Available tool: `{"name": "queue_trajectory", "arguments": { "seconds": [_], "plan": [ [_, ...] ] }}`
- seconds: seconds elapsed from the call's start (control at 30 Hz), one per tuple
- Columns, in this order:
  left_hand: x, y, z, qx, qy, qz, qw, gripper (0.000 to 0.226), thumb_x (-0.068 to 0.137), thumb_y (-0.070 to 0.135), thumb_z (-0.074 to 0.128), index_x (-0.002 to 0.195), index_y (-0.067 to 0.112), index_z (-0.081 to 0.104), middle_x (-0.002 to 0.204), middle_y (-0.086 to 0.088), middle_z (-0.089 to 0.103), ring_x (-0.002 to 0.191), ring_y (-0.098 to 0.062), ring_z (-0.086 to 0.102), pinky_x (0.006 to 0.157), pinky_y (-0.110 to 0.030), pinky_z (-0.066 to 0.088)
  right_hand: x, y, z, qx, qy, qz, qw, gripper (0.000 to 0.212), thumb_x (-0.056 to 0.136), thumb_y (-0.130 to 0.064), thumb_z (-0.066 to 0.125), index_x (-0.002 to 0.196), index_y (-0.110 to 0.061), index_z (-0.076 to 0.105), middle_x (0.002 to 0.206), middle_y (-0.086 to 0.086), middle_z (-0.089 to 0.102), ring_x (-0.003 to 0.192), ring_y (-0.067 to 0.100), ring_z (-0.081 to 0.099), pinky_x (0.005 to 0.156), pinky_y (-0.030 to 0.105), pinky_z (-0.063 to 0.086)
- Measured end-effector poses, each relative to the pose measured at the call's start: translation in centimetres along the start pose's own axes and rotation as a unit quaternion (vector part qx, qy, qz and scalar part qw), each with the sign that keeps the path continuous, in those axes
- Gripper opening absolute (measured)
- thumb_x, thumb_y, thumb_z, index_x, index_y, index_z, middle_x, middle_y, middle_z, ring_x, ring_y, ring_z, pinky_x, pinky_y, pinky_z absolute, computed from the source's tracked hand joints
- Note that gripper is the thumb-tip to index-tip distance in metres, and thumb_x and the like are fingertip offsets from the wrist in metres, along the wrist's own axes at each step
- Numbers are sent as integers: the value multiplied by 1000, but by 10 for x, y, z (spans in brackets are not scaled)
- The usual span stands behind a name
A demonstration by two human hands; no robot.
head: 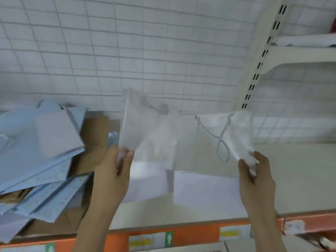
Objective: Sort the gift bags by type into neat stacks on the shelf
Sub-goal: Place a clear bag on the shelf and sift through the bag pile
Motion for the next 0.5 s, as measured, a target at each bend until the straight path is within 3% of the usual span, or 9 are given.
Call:
{"name": "queue_trajectory", "arguments": {
  "seconds": [0.23,0.3,0.4,0.5],
  "plan": [
    [-45,70,101,22,10,5,1000,14,90,15,55,85,24,47,65,-13,60,49,-4,43,51,-12,34,72,71,-83,-2,-30,20,999,30,92,-17,51,122,-17,47,74,-13,51,66,-2,52,56,24,29],
    [-62,95,129,16,6,11,1000,21,89,13,56,80,29,46,53,-4,54,45,-17,45,51,-13,37,93,88,-111,-17,-40,17,999,30,92,-17,51,122,-18,47,73,-6,56,65,0,52,57,27,30],
    [-81,129,165,25,-10,33,999,16,88,11,56,81,23,48,49,9,49,52,-7,48,50,-11,36,121,110,-146,-41,-63,11,997,31,92,-17,51,123,-18,47,68,2,58,59,8,52,51,23,35],
    [-87,153,191,44,-16,50,998,16,88,12,57,83,25,48,45,-1,37,54,-12,45,51,-14,36,142,129,-167,-56,-80,6,995,32,92,-17,50,125,-17,46,70,8,59,55,11,50,51,21,36]
  ]
}}
Point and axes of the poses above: each hand's wrist, its own x-axis towards the middle knuckle, its own z-axis out of the palm, y = z × x, the point moved 5 cm from there along x, towards the middle knuckle
